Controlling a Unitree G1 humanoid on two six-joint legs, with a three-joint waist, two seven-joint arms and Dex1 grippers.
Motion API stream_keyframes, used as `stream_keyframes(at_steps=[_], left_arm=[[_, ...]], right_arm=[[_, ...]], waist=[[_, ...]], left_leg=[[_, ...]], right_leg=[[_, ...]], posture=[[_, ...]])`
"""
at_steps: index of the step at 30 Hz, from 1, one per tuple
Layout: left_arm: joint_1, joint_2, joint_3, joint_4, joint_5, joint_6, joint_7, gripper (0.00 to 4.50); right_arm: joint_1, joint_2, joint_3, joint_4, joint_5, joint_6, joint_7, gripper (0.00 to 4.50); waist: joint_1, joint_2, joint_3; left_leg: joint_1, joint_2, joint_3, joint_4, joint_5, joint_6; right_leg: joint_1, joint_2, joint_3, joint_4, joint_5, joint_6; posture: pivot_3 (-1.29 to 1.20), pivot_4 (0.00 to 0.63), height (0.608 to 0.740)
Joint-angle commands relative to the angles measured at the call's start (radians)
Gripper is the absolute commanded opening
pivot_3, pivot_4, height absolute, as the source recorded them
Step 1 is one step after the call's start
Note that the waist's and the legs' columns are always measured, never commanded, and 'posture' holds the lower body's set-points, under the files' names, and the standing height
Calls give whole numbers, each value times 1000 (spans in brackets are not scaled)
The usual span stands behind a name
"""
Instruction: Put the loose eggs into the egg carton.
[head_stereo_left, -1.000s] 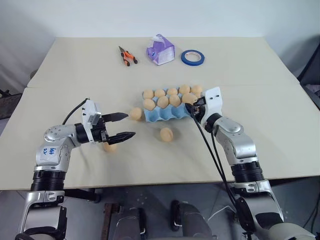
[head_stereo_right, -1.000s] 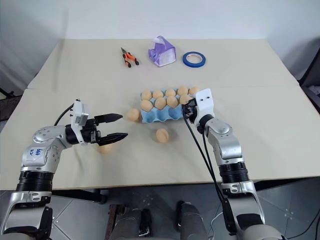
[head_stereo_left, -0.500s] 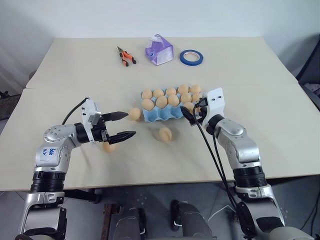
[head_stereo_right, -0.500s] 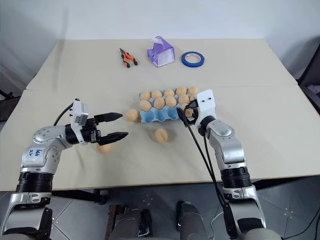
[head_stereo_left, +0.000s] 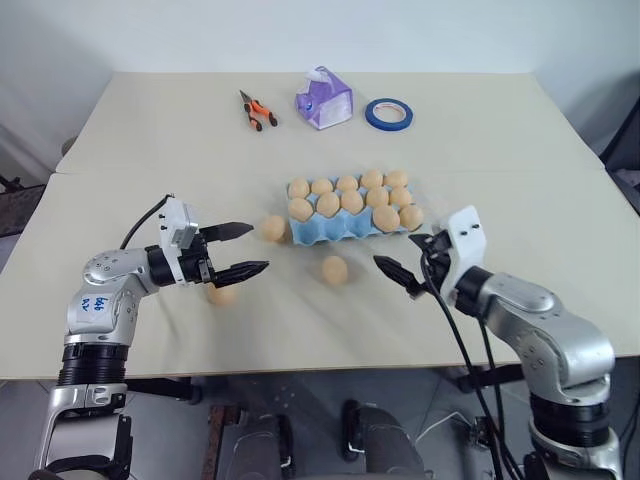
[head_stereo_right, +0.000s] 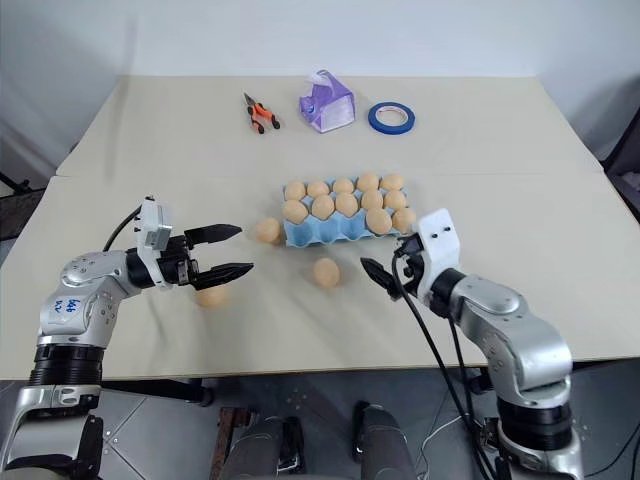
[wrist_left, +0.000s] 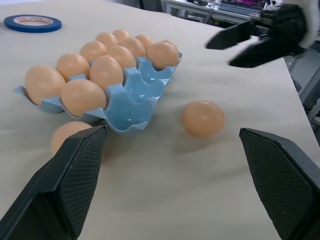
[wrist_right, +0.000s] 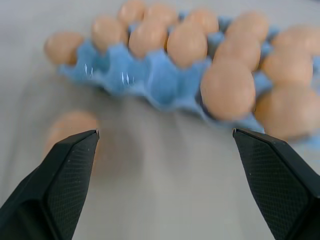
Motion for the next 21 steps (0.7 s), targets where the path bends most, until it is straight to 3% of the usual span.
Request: stream_keyframes(at_steps=[1,7,16,21], left_arm=[[-19,15,13,16,-9,-18,-16,4500],[-26,26,13,38,-4,-25,-26,4500],[-22,38,20,24,-9,-15,-20,4500],[-5,46,28,0,-14,-8,-7,4500]], right_arm=[[70,-85,-57,-87,74,23,80,4491],[115,-155,-69,-74,102,0,108,4491],[-39,39,145,46,43,-67,15,4491],[-150,129,288,218,-53,-153,10,4491]], waist=[[0,0,0],[-3,0,0],[-2,0,0],[-4,0,0]], left_leg=[[0,0,0,0,0,0],[1,0,0,0,0,0],[1,0,0,-1,0,-1],[0,0,1,0,1,-1]], right_leg=[[0,0,0,0,0,0],[1,1,0,0,0,0],[0,0,0,0,0,0],[0,0,0,0,0,0]], posture=[[0,150,740],[0,150,740],[0,150,740],[0,150,740]])
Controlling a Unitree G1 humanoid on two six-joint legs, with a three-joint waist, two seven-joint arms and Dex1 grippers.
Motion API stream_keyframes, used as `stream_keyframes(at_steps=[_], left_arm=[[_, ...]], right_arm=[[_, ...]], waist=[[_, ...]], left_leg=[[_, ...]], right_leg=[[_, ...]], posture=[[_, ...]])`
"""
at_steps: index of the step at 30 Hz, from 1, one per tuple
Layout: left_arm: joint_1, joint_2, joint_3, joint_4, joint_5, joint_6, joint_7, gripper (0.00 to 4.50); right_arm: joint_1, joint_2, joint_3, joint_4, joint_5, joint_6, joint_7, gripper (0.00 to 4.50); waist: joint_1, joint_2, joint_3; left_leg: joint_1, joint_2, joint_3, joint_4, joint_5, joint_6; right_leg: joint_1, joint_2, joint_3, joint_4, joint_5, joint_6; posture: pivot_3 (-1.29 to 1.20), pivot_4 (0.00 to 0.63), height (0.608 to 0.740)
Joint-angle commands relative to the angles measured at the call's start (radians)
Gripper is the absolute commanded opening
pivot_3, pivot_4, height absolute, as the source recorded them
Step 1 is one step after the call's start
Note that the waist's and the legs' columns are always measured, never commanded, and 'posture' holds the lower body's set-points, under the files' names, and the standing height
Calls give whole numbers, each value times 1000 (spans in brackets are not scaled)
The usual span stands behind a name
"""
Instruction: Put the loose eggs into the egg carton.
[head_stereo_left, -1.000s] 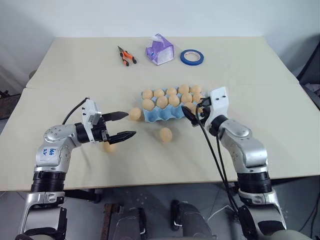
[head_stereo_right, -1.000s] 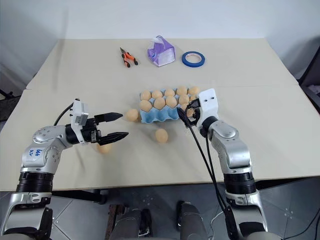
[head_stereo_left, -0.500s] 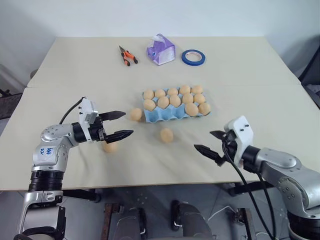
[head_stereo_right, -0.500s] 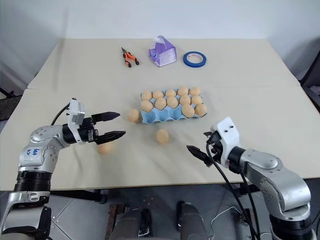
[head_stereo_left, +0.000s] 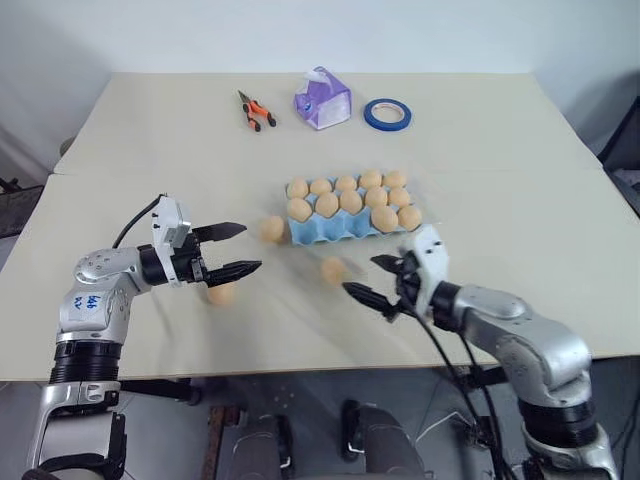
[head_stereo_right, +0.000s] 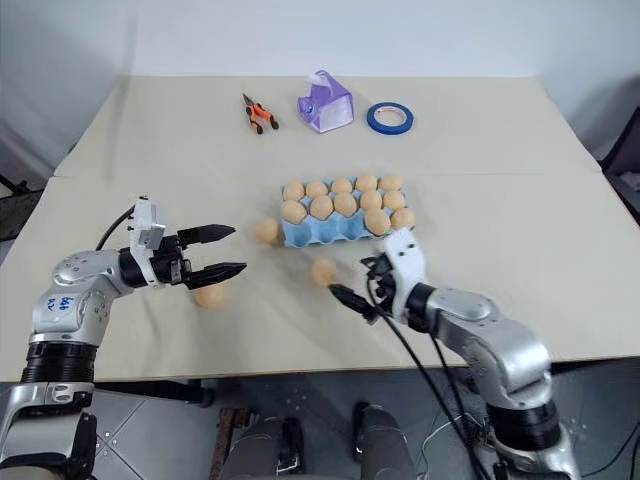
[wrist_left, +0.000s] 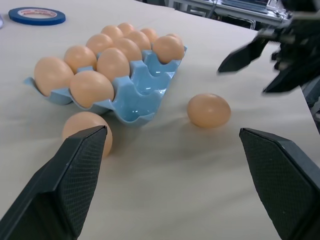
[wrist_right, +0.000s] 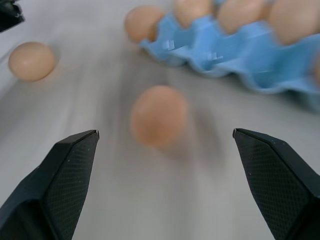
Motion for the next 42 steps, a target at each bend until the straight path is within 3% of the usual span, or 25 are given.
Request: stream_keyframes(at_steps=[1,9,12,18,21,29,41,42], left_arm=[[5,17,25,-36,-15,-1,9,4500],[34,24,39,-69,-23,10,27,4500],[41,25,44,-77,-24,14,32,4500],[44,25,47,-85,-25,18,38,4500],[40,24,45,-82,-24,16,39,4500],[23,17,35,-65,-19,10,38,4500],[4,3,24,-49,-13,-4,37,4500],[8,5,27,-54,-15,-3,38,4500]], right_arm=[[-62,35,49,74,-57,-83,-1,4491],[-126,60,135,190,-148,-179,45,4491],[-123,62,152,192,-166,-200,58,3914],[-109,66,159,172,-190,-234,69,1781],[-115,67,144,145,-185,-222,68,1280],[-205,68,9,101,-158,-169,15,1095],[-377,67,-18,449,-277,-349,1,1095],[-382,66,-11,469,-292,-359,-1,1444]], waist=[[1,0,0],[0,0,0],[0,0,0],[-1,0,0],[0,0,0],[0,0,0],[-2,0,0],[-3,0,0]], left_leg=[[0,0,0,0,0,0],[0,0,0,0,3,-5],[0,0,0,0,4,-4],[0,0,0,0,3,-6],[0,1,0,0,3,-6],[0,0,0,0,3,-6],[0,0,0,-1,6,-3],[0,0,1,-2,7,-3]], right_leg=[[0,0,0,0,0,0],[0,0,-1,0,0,0],[0,0,-1,0,0,0],[0,0,-1,1,0,0],[0,0,-1,2,0,0],[0,0,0,2,0,0],[-1,0,-1,2,0,0],[-1,1,-1,3,0,0]], posture=[[0,150,740],[0,150,740],[0,150,740],[0,150,740],[0,150,740],[0,150,740],[0,150,740],[0,150,740]])
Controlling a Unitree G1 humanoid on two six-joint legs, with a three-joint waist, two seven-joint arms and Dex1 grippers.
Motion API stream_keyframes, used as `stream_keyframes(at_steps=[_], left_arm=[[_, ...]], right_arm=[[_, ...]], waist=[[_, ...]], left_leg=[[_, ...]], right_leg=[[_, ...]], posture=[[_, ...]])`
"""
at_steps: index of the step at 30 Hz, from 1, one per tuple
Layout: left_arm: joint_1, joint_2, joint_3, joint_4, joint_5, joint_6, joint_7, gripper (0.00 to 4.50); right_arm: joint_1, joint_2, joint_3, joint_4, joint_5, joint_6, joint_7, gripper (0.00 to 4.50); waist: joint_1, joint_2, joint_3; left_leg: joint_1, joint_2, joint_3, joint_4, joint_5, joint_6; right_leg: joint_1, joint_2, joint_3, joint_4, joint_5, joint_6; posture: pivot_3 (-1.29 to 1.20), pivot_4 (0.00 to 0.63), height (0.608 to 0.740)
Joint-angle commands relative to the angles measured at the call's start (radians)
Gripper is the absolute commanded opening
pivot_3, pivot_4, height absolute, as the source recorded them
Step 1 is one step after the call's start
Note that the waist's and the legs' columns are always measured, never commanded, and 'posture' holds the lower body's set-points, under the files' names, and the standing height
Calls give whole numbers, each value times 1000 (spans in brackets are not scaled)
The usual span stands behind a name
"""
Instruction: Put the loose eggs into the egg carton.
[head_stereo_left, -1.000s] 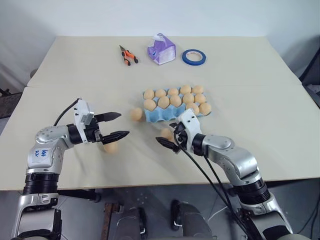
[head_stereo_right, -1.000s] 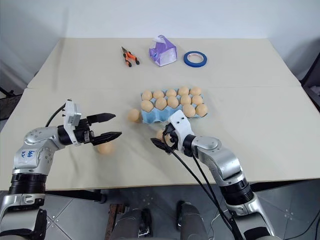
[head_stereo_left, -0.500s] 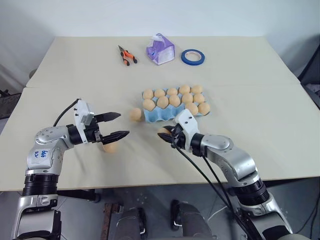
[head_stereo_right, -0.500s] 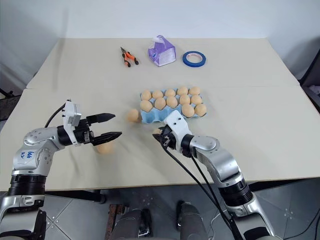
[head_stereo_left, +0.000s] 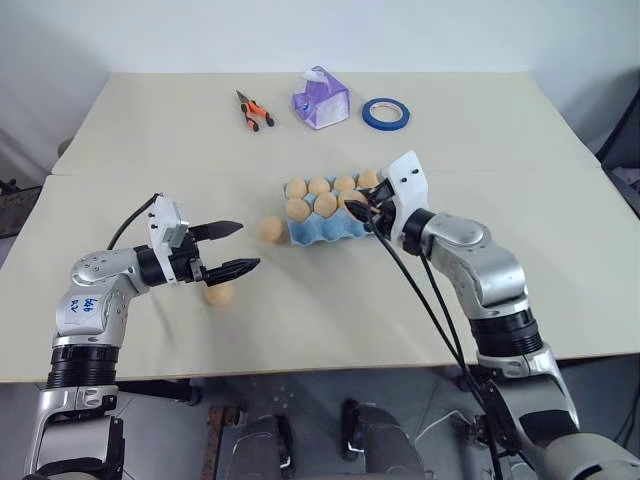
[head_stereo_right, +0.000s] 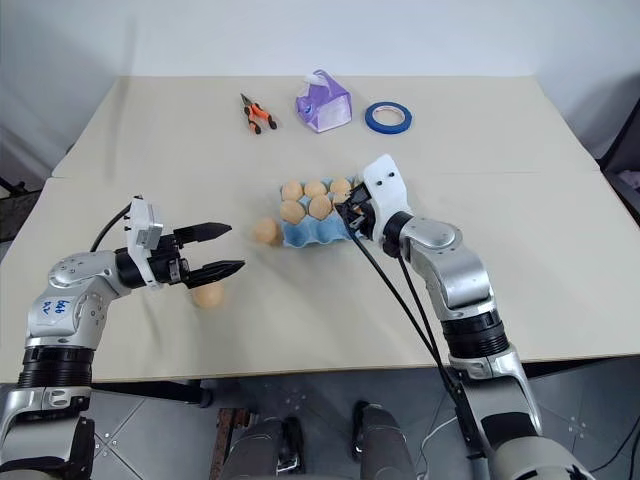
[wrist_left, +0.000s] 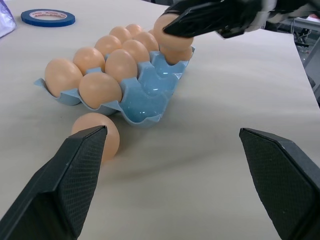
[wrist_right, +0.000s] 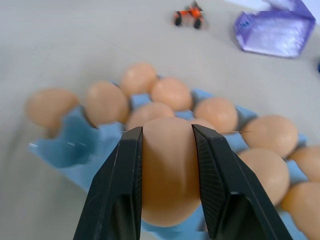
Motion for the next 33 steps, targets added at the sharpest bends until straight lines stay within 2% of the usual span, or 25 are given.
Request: stream_keyframes(at_steps=[1,7,9,16,21,25,29,33], left_arm=[[-11,5,16,-20,-16,-13,0,4500],[16,14,34,-45,-23,-5,13,4500],[22,16,40,-52,-26,-1,20,4500],[47,24,82,-84,-31,22,74,4500],[98,64,148,-116,-35,81,150,4500],[175,98,217,-133,-33,62,177,4500],[317,93,294,-235,-55,77,219,4500],[508,55,363,-407,-107,146,271,4500]], right_arm=[[-36,1,0,33,-38,-58,-4,1817],[-29,-2,-9,0,-33,-46,25,3912],[-25,-7,-12,-27,-22,-30,39,4485],[39,-66,-45,-177,49,18,133,4485],[190,-198,-87,-319,161,50,288,4485],[315,-296,-116,-349,206,-25,421,4485],[437,-371,-160,-342,265,-123,582,4485],[443,-381,-176,-286,284,-180,643,4485]], waist=[[-2,0,0],[-4,0,0],[-5,0,0],[-2,0,0],[4,0,0],[2,0,0],[2,0,0],[-1,0,0]], left_leg=[[0,0,0,0,0,0],[0,0,0,0,0,0],[0,0,0,0,0,0],[0,0,0,0,0,0],[0,0,-1,-1,-1,0],[0,0,-1,-1,-5,2],[1,1,0,-1,-8,2],[2,1,0,0,-8,2]], right_leg=[[0,0,0,1,0,0],[0,0,0,1,0,0],[0,0,1,1,0,0],[0,0,1,0,0,0],[0,0,0,-1,0,0],[1,-1,0,-5,0,0],[1,-1,0,-4,0,0],[1,-1,1,-4,0,0]], posture=[[0,150,740],[0,150,740],[0,150,740],[0,150,740],[0,150,740],[0,150,740],[0,150,740],[0,150,740]])
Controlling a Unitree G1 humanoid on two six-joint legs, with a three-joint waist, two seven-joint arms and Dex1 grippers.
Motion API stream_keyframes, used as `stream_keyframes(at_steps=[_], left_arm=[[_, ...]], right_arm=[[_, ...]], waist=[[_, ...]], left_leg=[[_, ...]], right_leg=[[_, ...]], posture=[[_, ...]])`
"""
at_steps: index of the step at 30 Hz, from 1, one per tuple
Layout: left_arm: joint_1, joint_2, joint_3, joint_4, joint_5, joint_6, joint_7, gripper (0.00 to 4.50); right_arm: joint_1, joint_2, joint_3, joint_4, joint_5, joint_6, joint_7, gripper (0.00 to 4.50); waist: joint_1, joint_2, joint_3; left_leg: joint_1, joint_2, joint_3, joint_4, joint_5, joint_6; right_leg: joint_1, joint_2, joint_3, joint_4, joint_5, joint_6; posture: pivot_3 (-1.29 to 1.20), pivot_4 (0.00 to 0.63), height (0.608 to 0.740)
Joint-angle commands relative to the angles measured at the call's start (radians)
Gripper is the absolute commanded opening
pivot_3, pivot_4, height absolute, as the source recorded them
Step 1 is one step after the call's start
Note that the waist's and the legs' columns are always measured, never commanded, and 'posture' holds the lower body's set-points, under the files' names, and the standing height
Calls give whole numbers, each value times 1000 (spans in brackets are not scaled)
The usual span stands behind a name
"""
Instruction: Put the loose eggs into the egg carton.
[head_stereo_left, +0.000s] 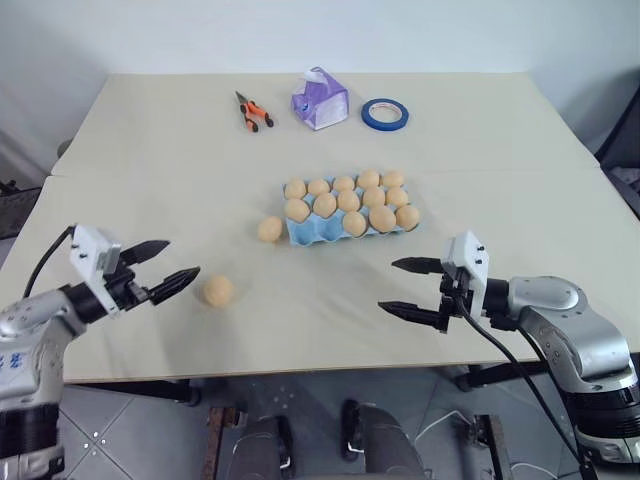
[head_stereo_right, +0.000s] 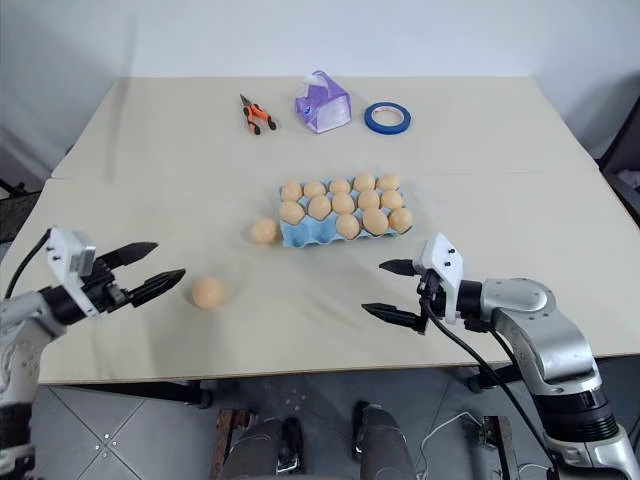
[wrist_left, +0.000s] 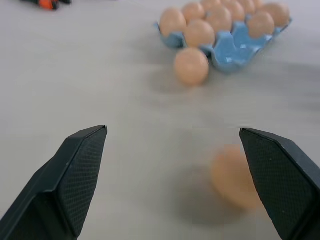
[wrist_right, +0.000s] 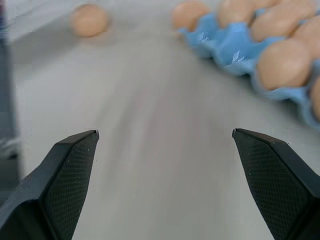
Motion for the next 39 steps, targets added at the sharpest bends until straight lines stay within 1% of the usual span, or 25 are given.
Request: stream_keyframes(at_steps=[1,5,11,16,21,26,30,33,37,38,39], left_arm=[[121,-24,79,-148,-61,47,46,4500],[252,-65,120,-220,-74,30,59,4500],[328,-124,126,-314,-81,35,142,4500],[276,-163,76,-333,-63,4,199,4500],[173,-185,-41,-292,5,-21,259,4500],[72,-194,-163,-169,104,-87,264,4500],[20,-189,-234,-72,173,-115,275,4500],[-1,-178,-272,-40,207,-84,284,3916],[-21,-184,-274,-42,204,-97,285,2748],[-27,-188,-276,-45,201,-101,284,2372],[-31,-193,-278,-51,197,-101,284,2134]], right_arm=[[-15,-16,-38,24,31,-61,54,4485],[-63,0,-30,88,22,-90,63,4485],[-95,4,-7,131,14,-111,85,4485],[-115,11,9,150,3,-117,84,4485],[-119,26,9,148,0,-128,61,4485],[-109,31,4,132,-4,-124,40,4485],[-88,29,-4,109,-2,-123,20,4485],[-70,24,-19,88,1,-117,-3,4500],[-53,18,-25,71,5,-112,-21,4500],[-50,18,-25,67,6,-110,-25,4500],[-47,17,-26,64,7,-110,-28,4500]], waist=[[4,0,0],[6,0,0],[9,0,0],[8,0,0],[10,0,0],[8,0,0],[6,0,0],[8,0,0],[9,0,0],[9,0,0],[9,0,0]], left_leg=[[0,0,0,0,0,0],[1,0,-1,0,0,0],[0,0,-2,-2,-1,-1],[-1,0,-1,-2,-1,-1],[0,0,-1,0,-1,0],[0,-1,-1,0,-1,0],[0,0,-1,0,-1,0],[0,0,-1,0,-1,-1],[0,0,-1,1,0,0],[0,0,-1,1,0,0],[0,0,-1,2,0,0]], right_leg=[[0,0,0,0,0,0],[0,-1,0,0,-1,-2],[0,-1,0,-4,-1,-2],[0,-1,-1,-4,-1,-2],[1,-1,-1,-3,0,-1],[1,-1,-2,-3,0,-1],[1,-1,-2,-1,0,-1],[0,0,-2,-1,0,-1],[1,-1,-1,0,0,-1],[1,-1,-1,0,0,-1],[1,-1,-1,0,0,-1]], posture=[[0,150,740],[0,150,740],[0,150,740],[0,150,740],[0,150,740],[0,150,740],[0,150,740],[0,150,740],[0,150,740],[0,150,740],[0,150,740]])
